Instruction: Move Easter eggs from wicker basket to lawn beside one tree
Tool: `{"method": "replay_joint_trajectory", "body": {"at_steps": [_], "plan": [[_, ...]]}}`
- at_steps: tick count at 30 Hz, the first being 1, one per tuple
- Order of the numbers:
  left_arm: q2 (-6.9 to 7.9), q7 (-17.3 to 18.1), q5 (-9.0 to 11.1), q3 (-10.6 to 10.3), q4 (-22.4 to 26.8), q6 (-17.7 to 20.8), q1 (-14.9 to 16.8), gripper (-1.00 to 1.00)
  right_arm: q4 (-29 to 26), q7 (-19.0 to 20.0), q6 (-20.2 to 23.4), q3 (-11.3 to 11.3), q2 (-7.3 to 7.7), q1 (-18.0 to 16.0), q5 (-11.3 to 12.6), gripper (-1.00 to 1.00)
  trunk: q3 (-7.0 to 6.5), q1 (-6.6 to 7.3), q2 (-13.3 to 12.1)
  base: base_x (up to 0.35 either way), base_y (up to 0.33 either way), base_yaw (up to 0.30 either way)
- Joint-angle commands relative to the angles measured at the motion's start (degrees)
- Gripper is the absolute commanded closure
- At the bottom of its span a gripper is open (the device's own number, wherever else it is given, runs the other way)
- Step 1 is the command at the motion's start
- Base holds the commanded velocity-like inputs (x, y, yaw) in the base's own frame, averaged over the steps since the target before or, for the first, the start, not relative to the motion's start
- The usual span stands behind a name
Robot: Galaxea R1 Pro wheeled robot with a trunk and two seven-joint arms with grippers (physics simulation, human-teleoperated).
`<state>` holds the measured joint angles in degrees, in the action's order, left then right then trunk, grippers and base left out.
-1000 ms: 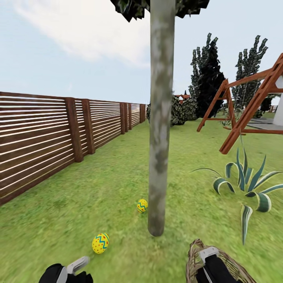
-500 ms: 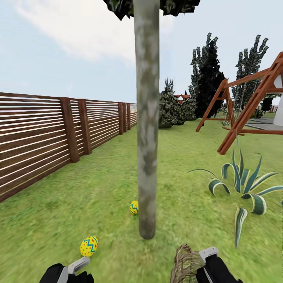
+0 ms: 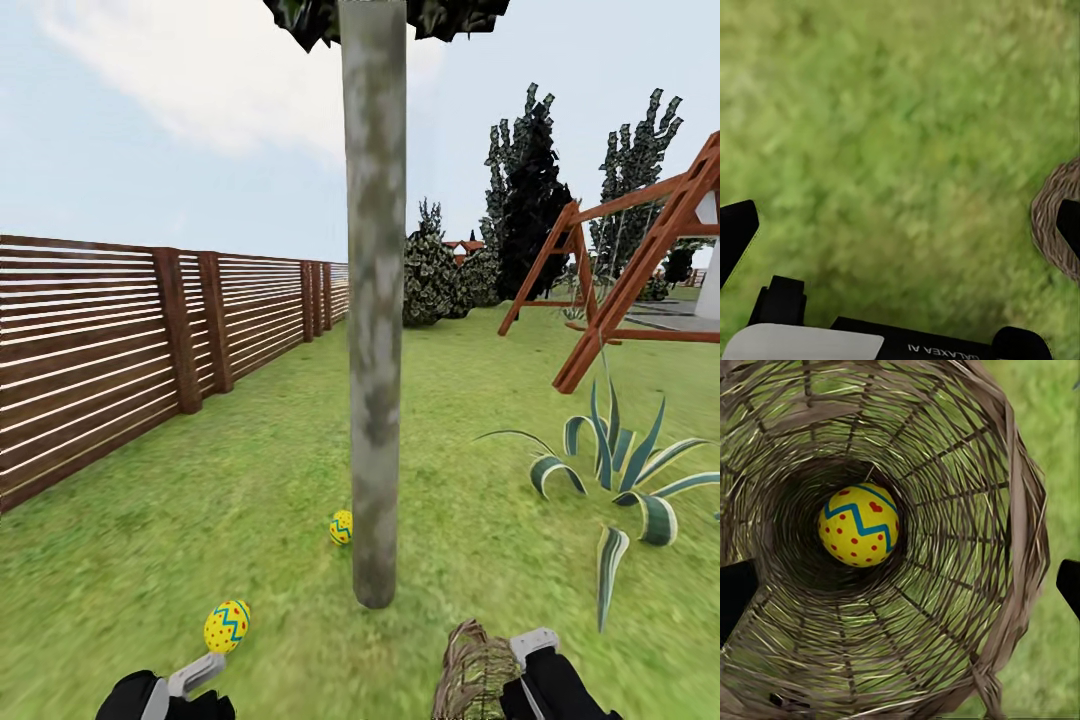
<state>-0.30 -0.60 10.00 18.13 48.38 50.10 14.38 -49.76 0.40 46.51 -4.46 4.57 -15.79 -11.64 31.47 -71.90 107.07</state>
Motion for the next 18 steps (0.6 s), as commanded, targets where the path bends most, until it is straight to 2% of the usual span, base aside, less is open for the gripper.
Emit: {"method": "replay_joint_trajectory", "body": {"at_steps": [1, 5, 7, 9, 10, 11, 16, 18], "plan": [[-0.01, -0.05, 0.29, 0.16, 0.04, 0.26, 0.04, -1.0, -0.07, 0.04, 0.33, -0.21, 0.07, -0.03, -0.24, -1.0, 0.07, 0.02, 0.04, -0.135, 0.214, 0.0], [0.13, -0.01, 0.36, 0.16, 0.05, 0.3, 0.04, -1.0, -0.06, 0.09, 0.26, -0.11, 0.18, -0.03, -0.22, -1.0, 0.07, 0.02, 0.04, -0.079, 0.255, -0.022], [0.19, 0.02, 0.37, 0.16, 0.08, 0.32, 0.04, -1.0, -0.23, 0.18, 0.33, -0.01, 0.69, -0.03, -0.2, -1.0, 0.07, 0.02, 0.04, 0.071, 0.174, -0.067], [0.26, 0.01, 0.28, 0.16, 0.09, 0.4, 0.04, -1.0, -0.23, 0.6, 0.45, 0.08, 3.23, -0.03, -0.08, -1.0, 0.07, 0.02, 0.04, 0.021, 0.053, -0.022], [0.28, 0.0, 0.25, 0.16, 0.07, 0.41, 0.04, -1.0, -0.19, 1.17, 0.47, 0.11, 4.03, -0.03, -0.03, -1.0, 0.07, 0.02, 0.04, 0.009, 0.023, -0.009], [0.28, -0.01, 0.24, 0.16, 0.07, 0.42, 0.04, -1.0, -0.22, 1.59, 0.48, 0.12, 4.35, -0.03, -0.04, -1.0, 0.07, 0.02, 0.04, 0.007, 0.018, -0.007], [0.3, -0.1, 0.2, 0.08, 0.05, 0.38, 0.04, -1.0, -0.92, 6.58, 0.53, 2.16, 8.04, -0.03, -0.1, -1.0, 0.07, 0.02, 0.04, 0.002, 0.004, -0.002], [0.3, -0.14, 0.2, 0.07, 0.05, 0.36, 0.04, -1.0, -1.24, 6.81, 0.52, 2.93, 8.35, -0.03, -0.12, -1.0, 0.07, 0.02, 0.04, 0.0, 0.0, 0.0]]}}
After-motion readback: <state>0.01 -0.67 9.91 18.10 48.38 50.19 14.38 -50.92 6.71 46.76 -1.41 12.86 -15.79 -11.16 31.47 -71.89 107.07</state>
